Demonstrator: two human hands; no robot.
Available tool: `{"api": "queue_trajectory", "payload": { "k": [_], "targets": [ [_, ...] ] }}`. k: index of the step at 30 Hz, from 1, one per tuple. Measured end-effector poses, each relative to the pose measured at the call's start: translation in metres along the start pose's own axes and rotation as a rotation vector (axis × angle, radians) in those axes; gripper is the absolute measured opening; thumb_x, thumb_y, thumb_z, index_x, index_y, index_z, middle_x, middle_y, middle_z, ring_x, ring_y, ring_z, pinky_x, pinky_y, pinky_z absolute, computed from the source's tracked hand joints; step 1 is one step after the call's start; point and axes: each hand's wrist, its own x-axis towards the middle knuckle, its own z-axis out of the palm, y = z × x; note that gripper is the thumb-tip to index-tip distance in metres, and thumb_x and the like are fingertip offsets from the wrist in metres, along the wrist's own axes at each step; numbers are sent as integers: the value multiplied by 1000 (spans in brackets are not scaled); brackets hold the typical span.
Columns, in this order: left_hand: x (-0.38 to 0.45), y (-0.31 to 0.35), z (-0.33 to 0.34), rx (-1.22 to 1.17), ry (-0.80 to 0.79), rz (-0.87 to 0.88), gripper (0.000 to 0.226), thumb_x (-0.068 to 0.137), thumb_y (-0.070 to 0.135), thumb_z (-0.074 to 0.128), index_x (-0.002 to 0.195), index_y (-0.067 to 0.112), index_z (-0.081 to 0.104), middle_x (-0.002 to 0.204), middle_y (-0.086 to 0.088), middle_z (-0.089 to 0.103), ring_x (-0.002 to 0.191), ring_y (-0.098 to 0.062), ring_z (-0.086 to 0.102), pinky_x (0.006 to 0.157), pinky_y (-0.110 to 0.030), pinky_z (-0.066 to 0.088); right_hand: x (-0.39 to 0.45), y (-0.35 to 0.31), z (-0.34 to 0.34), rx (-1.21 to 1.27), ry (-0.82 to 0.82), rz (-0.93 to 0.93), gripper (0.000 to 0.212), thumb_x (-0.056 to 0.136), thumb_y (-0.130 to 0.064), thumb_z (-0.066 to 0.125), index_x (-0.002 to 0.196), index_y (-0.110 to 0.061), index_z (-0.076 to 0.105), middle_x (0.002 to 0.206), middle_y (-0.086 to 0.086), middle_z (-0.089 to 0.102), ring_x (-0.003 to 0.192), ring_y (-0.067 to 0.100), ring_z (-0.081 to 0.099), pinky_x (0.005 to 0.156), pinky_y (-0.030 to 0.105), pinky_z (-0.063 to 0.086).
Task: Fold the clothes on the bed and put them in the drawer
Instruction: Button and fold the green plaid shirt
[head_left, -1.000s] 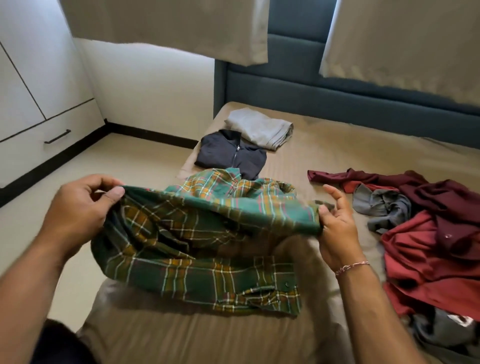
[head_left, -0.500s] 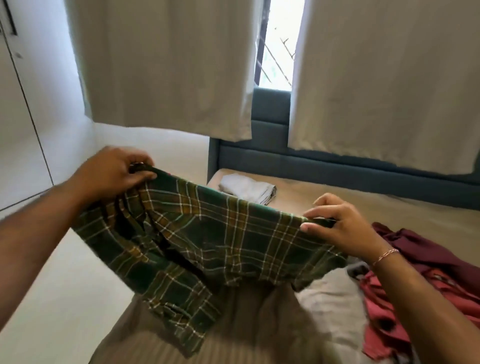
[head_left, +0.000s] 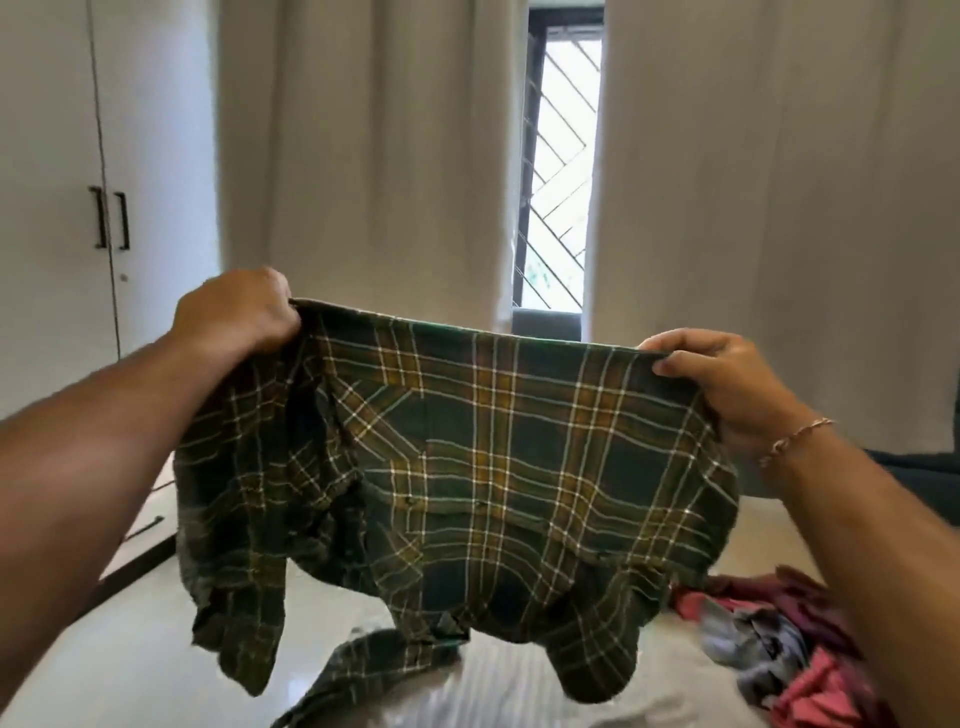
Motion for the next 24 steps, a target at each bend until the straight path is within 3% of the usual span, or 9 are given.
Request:
{"api": "queue_trajectory", "payload": {
  "k": [2,7,8,10,13,16,19,22,24],
  "targets": [
    [7,3,-10,70,-77,-44,17,86,27,56,94,18,69,90,-7,65,91,-35,65,83,-42,51,11,-5,-4,-209,22,-32,18,95,-2,66,99,-13,80,92,9,78,86,23,74,78,33,63],
    [10,20,0,313,-226,-65,16,90,24,53,87,17,67,93,-7,68,90,-31,66,85,-40,50,28,21,-15,-1386,151,-228,13,99,-33,67,104,-31,79,82,-5,62,76,16,57,72,31,44],
    [12,24,7,273,-322,-61,19,93,21,51,86,15,67,95,-9,70,89,-32,66,85,-40,53,26,28,-14,-1505,182,-279,13,99,-36,65,102,-32,77,81,-3,58,73,19,53,69,31,42],
    [16,30,25,108,-535,-83,27,100,14,46,81,6,63,81,-14,67,69,-30,62,65,-32,53,19,44,-10,-1617,173,-344,8,97,-34,65,96,-29,71,77,-1,51,66,20,48,62,29,36],
    [16,34,58,-216,-659,-242,35,101,14,38,69,12,53,49,-3,48,42,-17,40,51,-19,31,19,71,-12,-1686,131,-193,11,94,-36,65,92,-28,58,74,-3,49,65,20,48,53,27,33],
    [24,44,102,-658,-757,-357,37,103,18,35,77,12,62,56,-4,61,38,-10,42,44,-15,28,36,100,-20,-1453,109,252,13,93,-32,60,89,-21,65,80,0,67,70,23,60,64,33,49],
    [36,74,140,-989,-829,-437,42,110,25,34,108,4,71,95,-22,76,59,-22,70,37,-21,48,59,132,-15,-674,221,582,28,93,-10,44,89,5,67,59,13,68,46,27,57,46,26,42],
    [59,111,175,-1098,-907,-425,53,107,35,33,120,-1,69,115,-28,73,94,-40,75,58,-37,64,89,153,-8,-270,438,681,32,101,-13,29,92,-3,57,50,14,60,33,21,47,35,14,31],
    [82,133,197,-1108,-880,-419,52,104,37,31,118,2,68,115,-26,72,101,-42,70,78,-48,63,119,162,-5,6,485,682,39,107,-21,22,102,-6,57,56,17,68,39,26,62,35,17,40]
  ]
}}
